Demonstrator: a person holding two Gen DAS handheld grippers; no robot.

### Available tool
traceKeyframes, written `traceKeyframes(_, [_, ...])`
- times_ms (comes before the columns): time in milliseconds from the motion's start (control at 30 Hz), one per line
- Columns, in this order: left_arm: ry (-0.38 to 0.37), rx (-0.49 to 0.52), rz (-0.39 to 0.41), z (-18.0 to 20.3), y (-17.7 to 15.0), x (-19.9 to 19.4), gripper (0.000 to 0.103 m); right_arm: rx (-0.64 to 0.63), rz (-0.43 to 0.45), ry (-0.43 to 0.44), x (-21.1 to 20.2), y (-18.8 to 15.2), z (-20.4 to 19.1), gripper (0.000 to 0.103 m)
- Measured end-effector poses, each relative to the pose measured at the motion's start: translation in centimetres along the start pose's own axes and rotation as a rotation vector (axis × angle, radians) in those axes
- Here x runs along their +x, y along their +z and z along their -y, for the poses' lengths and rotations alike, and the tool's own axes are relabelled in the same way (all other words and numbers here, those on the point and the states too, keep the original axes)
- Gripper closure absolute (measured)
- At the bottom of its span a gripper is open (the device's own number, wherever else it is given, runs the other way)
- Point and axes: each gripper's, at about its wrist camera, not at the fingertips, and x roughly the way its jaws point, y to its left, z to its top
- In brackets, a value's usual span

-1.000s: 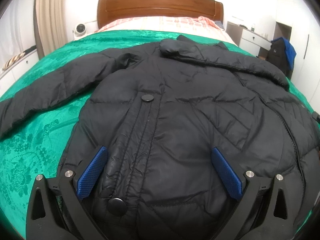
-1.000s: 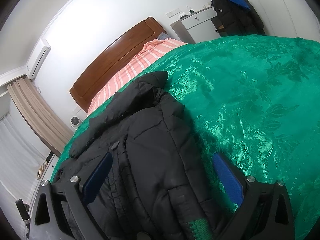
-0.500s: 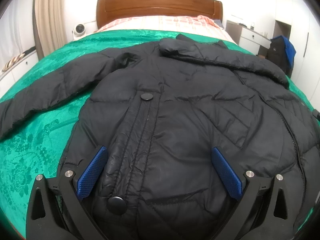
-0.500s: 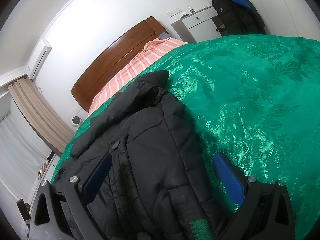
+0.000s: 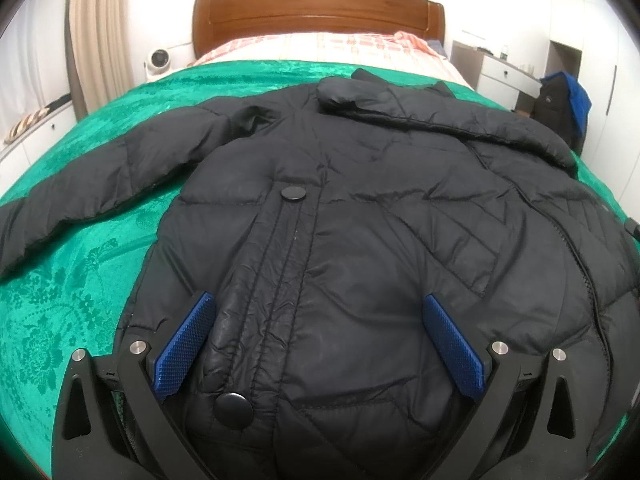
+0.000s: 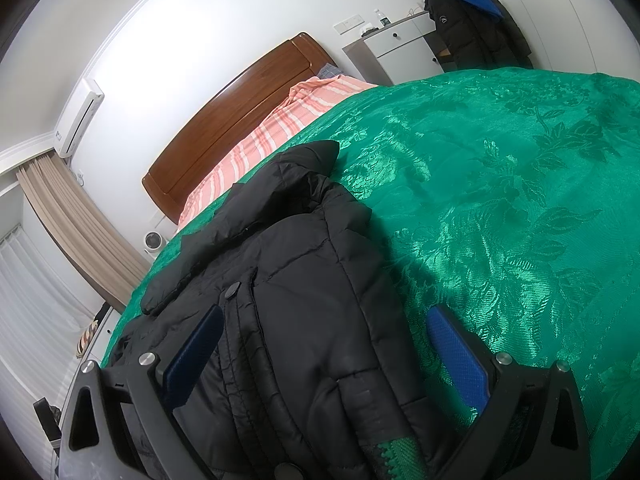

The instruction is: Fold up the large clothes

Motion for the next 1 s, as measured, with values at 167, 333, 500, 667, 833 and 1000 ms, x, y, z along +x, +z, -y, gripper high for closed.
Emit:
traceKeyframes(167, [0.017,0.01,-0.038,0.3,0.4,-0.3,0.0,0.001,0.0,0.001,0.0,0.0,0.0,0.002])
traceKeyframes(333, [-0.05,-0.016,-0.092,-1.0,1.2,-3.7,0.0,0.003,-0.003,0.005,0.0,0.0,0.0,0.002])
traceKeyframes(500, [-0.027,-0.176,-0.053,-7.0,1.9,-7.3,0.0,0.001,-0.005,0.003,0.1,0.0,-0.1,0.002])
traceKeyframes(667, [0.078,-0.515,-0.071,-17.7,1.1,-5.8,0.0,-0.001,-0.008,0.0,0.2,0.0,-0.2,0.002])
traceKeyframes(833, [0.071,-0.924,-0.054,-29.1,-0.8,-2.9,0.001,-0.004,-0.011,-0.004,0.3,0.1,-0.2,0.002])
traceKeyframes(1000, [0.078,-1.065,0.046,-33.9,0.3,-1.3,0.012,-0.008,-0.015,-0.009,0.4,0.1,-0.3,0.002])
